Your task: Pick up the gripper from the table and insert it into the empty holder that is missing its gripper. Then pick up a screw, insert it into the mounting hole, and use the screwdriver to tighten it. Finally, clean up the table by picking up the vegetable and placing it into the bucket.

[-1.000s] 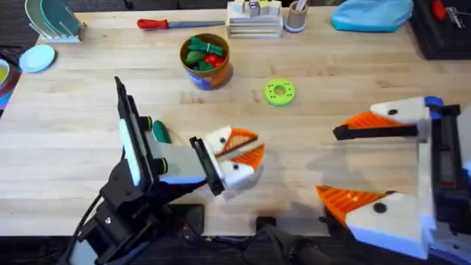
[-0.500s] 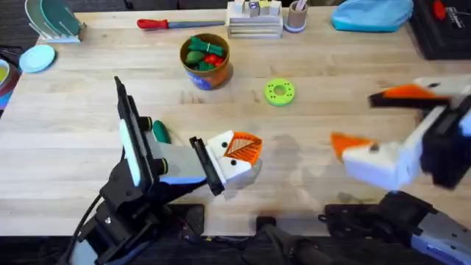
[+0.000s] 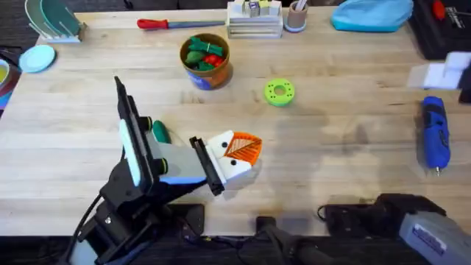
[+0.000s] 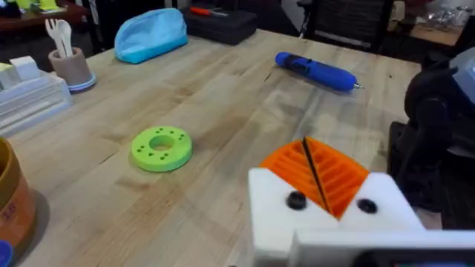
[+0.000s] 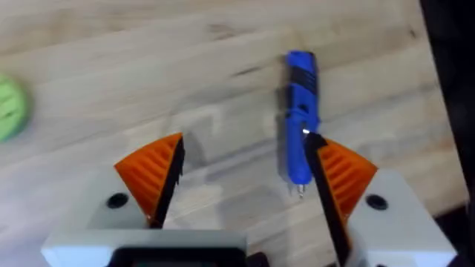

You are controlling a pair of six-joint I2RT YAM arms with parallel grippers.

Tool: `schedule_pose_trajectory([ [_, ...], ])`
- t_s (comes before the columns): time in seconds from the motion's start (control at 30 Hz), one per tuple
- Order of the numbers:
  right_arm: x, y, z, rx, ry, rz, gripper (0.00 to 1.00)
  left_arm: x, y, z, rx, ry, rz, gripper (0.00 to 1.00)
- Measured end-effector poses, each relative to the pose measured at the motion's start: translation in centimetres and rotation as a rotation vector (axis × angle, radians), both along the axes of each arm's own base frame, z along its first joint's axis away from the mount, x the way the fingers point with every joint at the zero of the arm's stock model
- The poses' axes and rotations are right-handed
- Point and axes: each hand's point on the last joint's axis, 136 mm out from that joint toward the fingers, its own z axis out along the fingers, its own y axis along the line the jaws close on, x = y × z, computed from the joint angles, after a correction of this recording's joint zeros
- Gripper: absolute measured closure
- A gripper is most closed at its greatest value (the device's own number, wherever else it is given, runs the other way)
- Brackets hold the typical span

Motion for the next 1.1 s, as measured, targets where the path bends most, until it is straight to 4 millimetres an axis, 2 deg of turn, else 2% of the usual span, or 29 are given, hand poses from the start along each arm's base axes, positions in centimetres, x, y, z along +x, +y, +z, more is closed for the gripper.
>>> schedule_pose_trajectory([
  [0.13,0.9,-4.4,-2.4,0.005,0.098,-0.178,0.009,0.0,0.0,0.0,0.000,0.000,0.000,0.995],
  [0.27,1.3,-7.1,-5.4,0.041,0.222,-0.235,0.008,0.0,0.0,0.0,0.000,0.000,0.000,0.995],
  [0.43,1.4,-8.5,-9.2,0.087,0.385,-0.192,0.009,0.0,0.0,0.0,0.000,0.000,0.000,0.995],
  [0.57,1.7,-10.1,-11.2,0.105,0.449,-0.172,0.007,0.0,0.0,0.0,0.000,0.000,0.000,0.995],
  [0.8,1.7,-12.9,-13.7,0.114,0.500,-0.154,0.011,0.0,0.0,0.0,0.000,0.000,0.000,0.995],
  [1.1,2.2,-14.4,-17.5,0.321,0.437,-0.114,0.007,0.0,0.0,0.0,0.000,0.000,0.000,0.995],
])
